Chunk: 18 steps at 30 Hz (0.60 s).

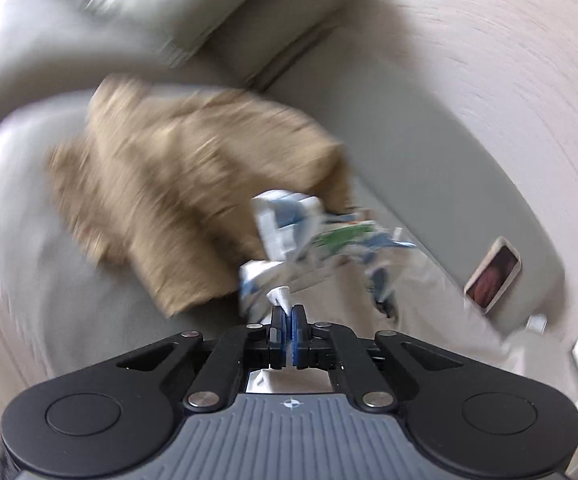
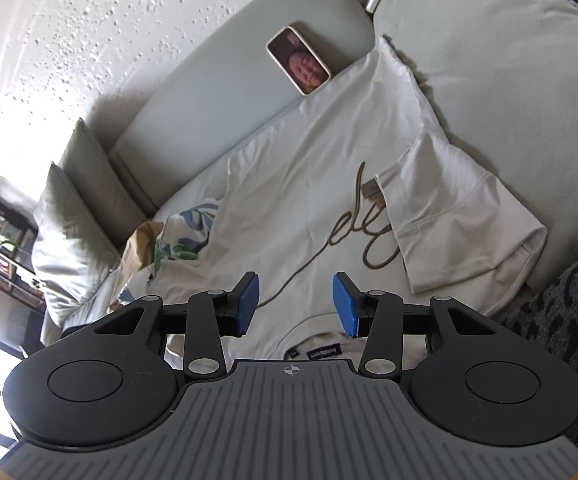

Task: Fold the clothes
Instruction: 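Pull the floral cloth toward the sweatshirt with the left gripper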

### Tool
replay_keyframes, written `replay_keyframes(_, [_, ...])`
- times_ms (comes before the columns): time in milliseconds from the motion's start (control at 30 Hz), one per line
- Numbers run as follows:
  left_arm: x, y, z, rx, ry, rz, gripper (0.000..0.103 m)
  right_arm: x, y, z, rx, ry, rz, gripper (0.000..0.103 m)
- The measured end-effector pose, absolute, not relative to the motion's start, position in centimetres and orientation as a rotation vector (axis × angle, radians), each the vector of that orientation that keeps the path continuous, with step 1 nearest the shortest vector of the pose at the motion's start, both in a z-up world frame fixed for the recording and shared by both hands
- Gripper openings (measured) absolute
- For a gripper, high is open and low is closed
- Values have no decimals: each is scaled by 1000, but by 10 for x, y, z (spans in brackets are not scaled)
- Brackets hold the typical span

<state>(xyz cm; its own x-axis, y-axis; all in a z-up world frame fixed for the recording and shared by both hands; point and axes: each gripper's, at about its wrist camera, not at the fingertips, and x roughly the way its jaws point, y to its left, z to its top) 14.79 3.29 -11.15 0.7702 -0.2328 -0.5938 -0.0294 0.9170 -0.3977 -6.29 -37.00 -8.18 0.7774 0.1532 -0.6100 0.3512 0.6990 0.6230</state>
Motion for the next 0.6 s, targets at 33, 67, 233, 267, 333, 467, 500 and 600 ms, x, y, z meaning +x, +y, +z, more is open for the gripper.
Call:
replay_keyframes(33, [144, 22, -107, -326, 652, -138, 0, -63, -370, -83, 810, 690, -117, 48])
replay_keyframes(67, [140, 10, -102, -252, 617, -165, 0, -64, -370, -84, 813, 690, -112, 48])
replay_keyframes(233, [114, -59, -92, 123, 475, -356, 0, -70, -374, -87, 829, 683, -105, 48])
replay_keyframes(267, [108, -76, -95, 201, 463, -407, 0, -72, -375, -88, 836, 680, -106, 48])
replay_keyframes(333, [90, -111, -111, 381, 462, -517, 0, -75, -378, -89, 845, 675, -110, 48])
replay_keyframes(467, [52, -168, -155, 766, 452, -664, 0, -82, -382, -91, 862, 666, -118, 48])
replay_keyframes(500, [47, -174, -165, 820, 456, -677, 0, -83, -383, -92, 865, 664, -120, 48])
replay_keyframes(600, [37, -179, -182, 873, 500, -690, 0, -87, -386, -93, 872, 662, -125, 48])
